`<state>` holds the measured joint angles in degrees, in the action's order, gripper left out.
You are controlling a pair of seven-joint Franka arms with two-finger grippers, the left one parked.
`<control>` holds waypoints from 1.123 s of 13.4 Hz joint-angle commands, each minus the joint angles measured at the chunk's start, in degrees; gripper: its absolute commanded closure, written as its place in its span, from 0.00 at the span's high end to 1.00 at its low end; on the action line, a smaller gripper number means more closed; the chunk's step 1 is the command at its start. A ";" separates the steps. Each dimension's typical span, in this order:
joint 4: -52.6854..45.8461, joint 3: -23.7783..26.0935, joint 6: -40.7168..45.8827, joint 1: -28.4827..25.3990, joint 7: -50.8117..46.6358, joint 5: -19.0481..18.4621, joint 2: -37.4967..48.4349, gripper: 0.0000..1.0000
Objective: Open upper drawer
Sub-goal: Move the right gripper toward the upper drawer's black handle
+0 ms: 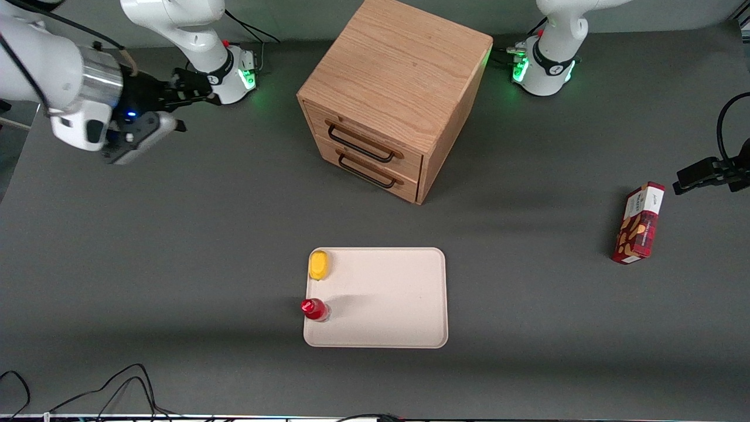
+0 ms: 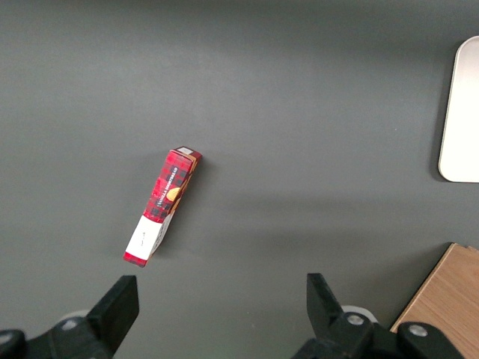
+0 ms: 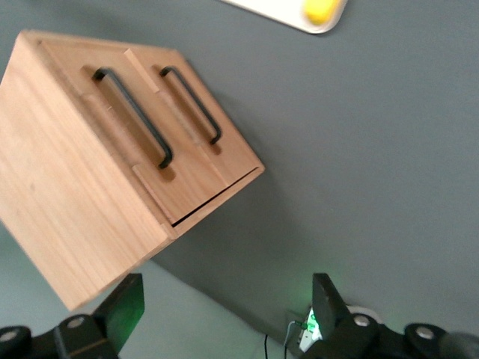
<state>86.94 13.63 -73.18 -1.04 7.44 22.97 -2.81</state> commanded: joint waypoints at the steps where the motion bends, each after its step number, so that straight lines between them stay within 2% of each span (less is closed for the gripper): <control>1: -1.94 2.88 0.06 -0.02 6.61 1.55 -4.56 1.00; 6: -1.77 11.32 -6.70 -0.28 6.62 0.76 -8.78 1.00; 9: -1.86 13.26 -12.23 -0.37 6.71 0.59 -14.22 1.00; 11: -1.94 14.58 -17.58 -2.64 7.06 -2.73 -17.83 1.00; 13: -1.94 16.33 -21.90 -2.74 8.03 -3.98 -21.08 1.00; 15: -1.86 18.78 -25.24 -3.27 9.08 -7.48 -23.20 1.00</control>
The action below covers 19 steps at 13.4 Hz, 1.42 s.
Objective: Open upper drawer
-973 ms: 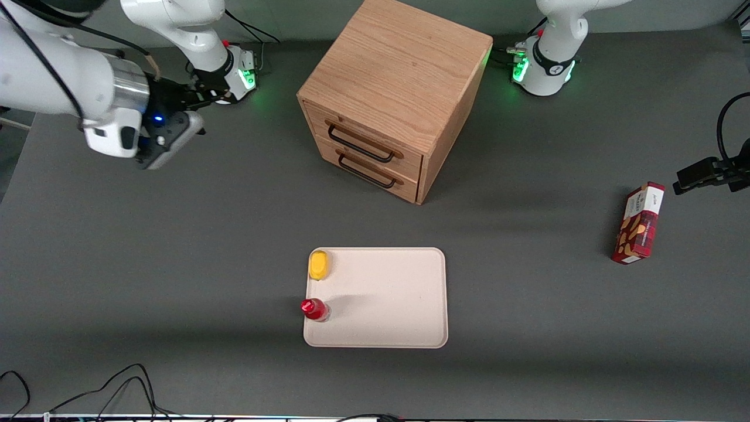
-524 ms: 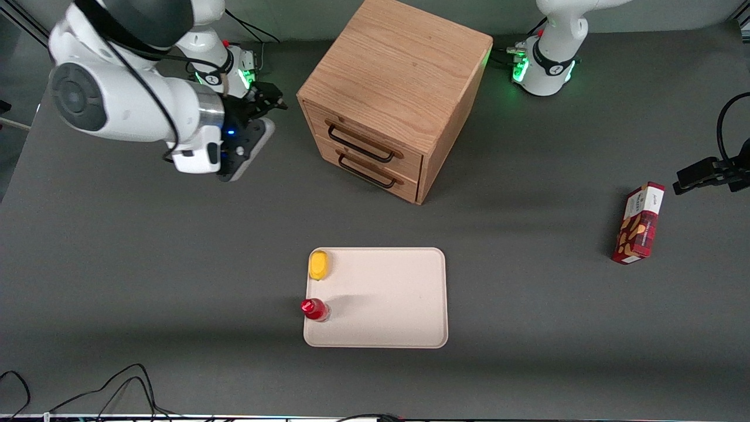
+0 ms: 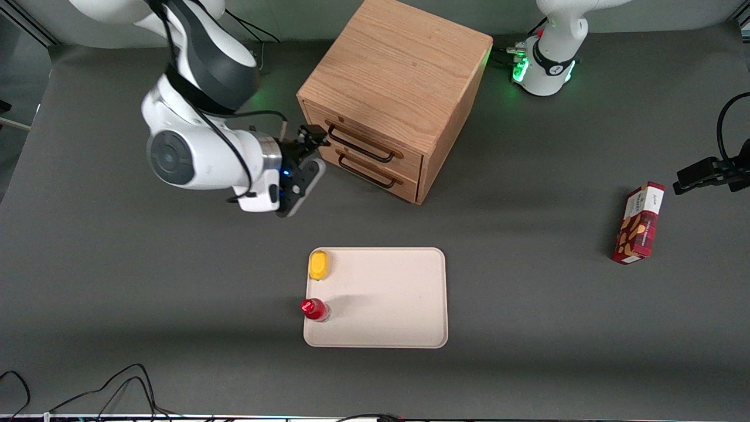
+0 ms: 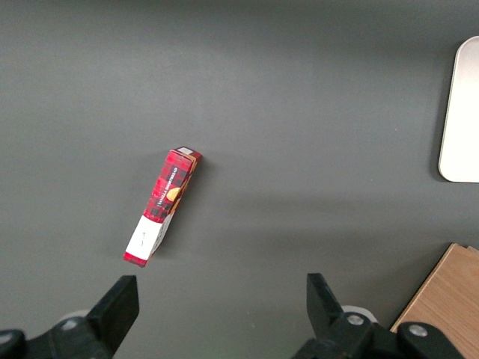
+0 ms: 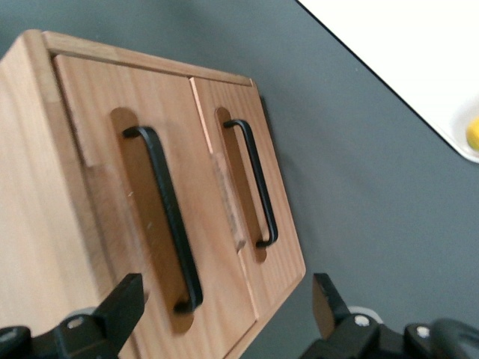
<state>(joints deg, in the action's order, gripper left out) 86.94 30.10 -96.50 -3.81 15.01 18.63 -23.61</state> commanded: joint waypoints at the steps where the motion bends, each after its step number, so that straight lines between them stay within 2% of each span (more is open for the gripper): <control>1: -1.77 4.25 -2.81 -0.41 1.61 -5.25 -3.54 1.00; 3: -1.51 5.41 -4.65 -0.67 1.70 -6.50 -4.95 1.00; 10: 3.58 5.67 -8.70 -1.73 1.61 -6.59 -5.39 1.00; 17: 5.35 6.82 -8.71 -1.55 1.43 -6.50 -5.31 1.00; 19: 4.74 7.34 -6.70 0.02 1.87 -6.06 -4.87 1.00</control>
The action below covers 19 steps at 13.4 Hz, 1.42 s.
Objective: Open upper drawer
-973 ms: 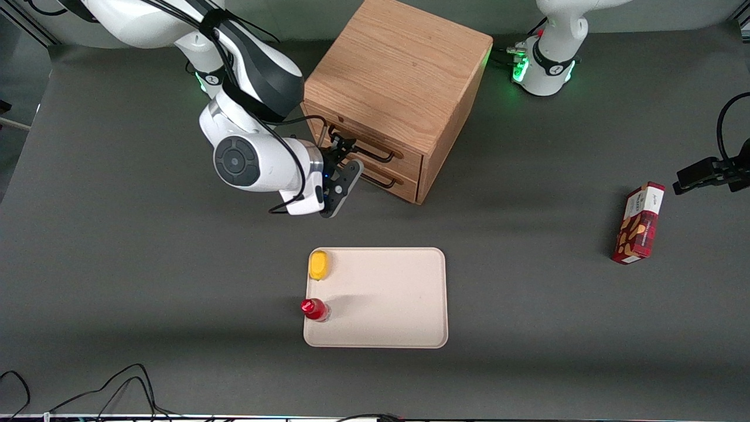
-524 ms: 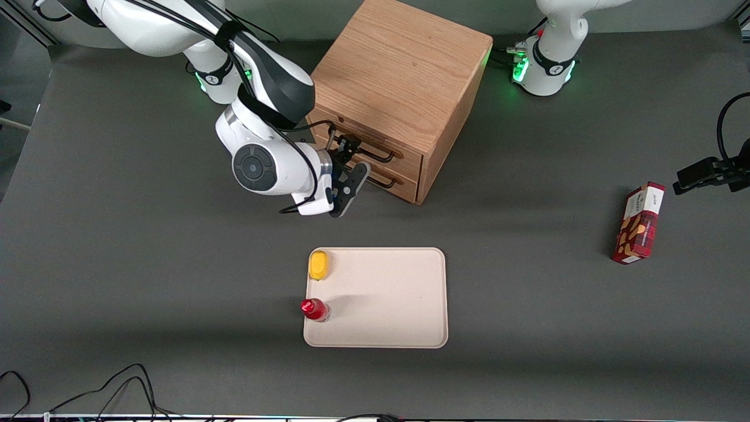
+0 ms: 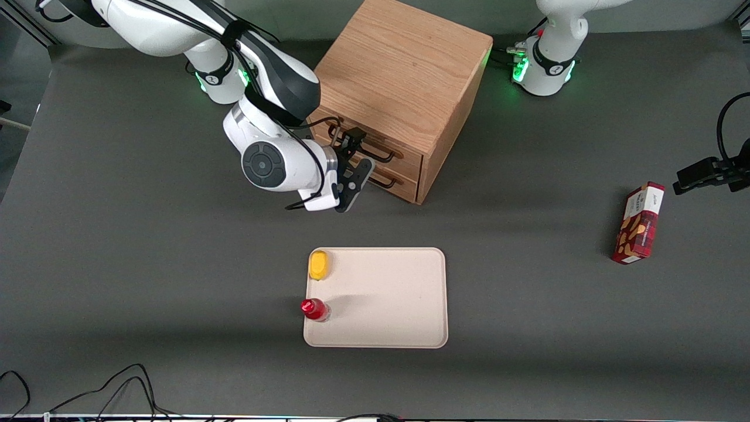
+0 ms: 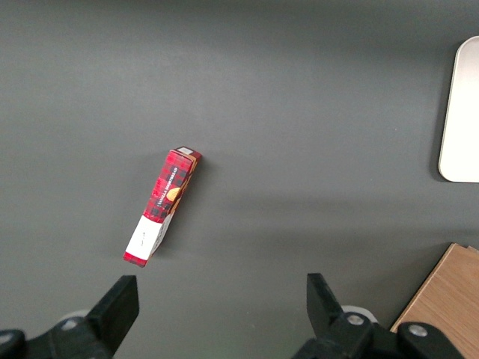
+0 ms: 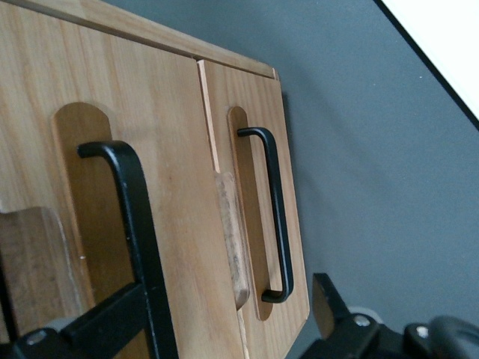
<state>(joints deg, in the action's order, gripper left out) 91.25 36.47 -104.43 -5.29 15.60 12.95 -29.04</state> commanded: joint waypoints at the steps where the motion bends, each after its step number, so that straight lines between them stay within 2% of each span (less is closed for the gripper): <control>1: 0.16 1.05 1.51 1.60 1.28 -0.21 0.91 1.00; 19: -1.16 1.32 2.22 1.60 0.58 0.15 0.30 1.00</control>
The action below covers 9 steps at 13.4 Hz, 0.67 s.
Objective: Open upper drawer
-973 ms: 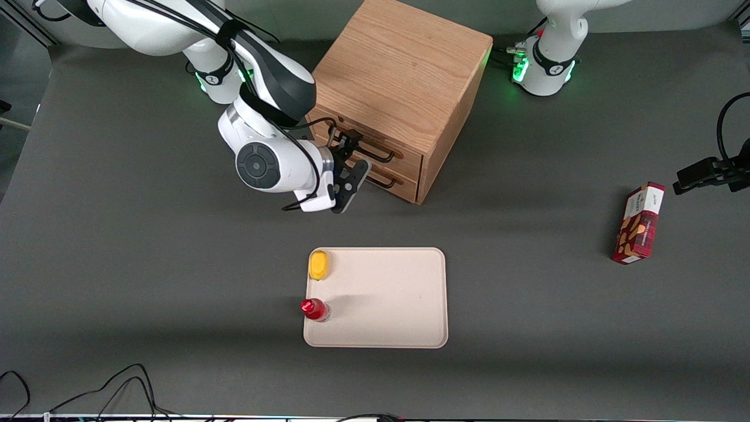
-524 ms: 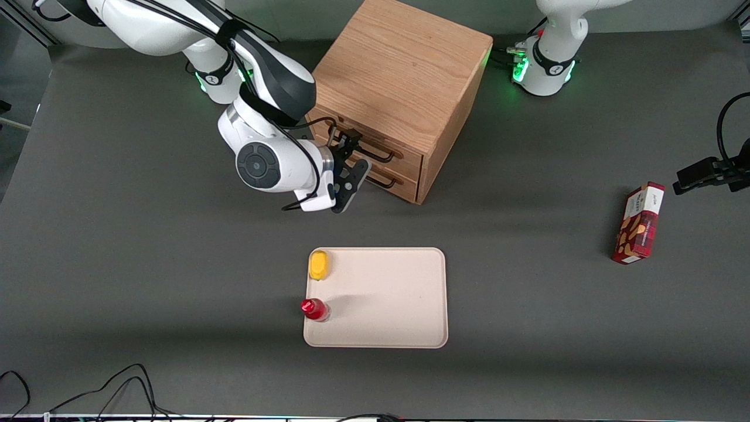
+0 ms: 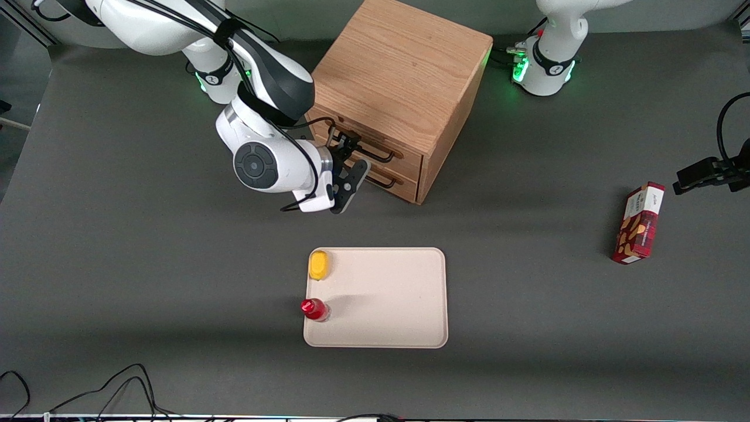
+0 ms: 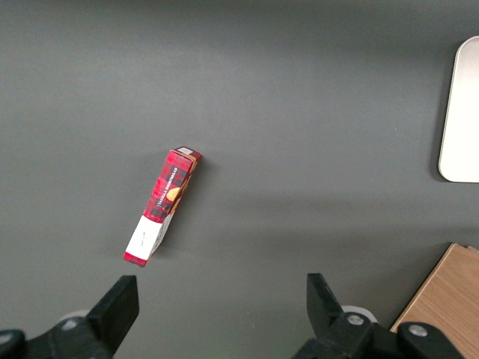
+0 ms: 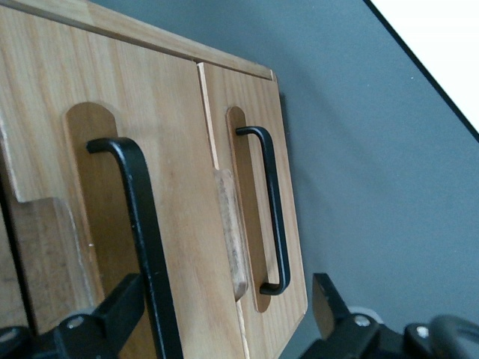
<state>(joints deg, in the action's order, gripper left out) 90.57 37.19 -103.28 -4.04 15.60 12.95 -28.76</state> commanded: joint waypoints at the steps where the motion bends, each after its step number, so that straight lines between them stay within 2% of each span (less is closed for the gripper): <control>1: -0.40 0.61 0.89 0.17 0.57 0.14 -0.33 1.00; 9: -0.39 0.69 0.10 -0.18 0.48 -0.64 -2.00 1.00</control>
<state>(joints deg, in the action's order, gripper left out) 90.79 37.62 -103.19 -4.24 15.60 12.95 -29.50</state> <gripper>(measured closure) 0.000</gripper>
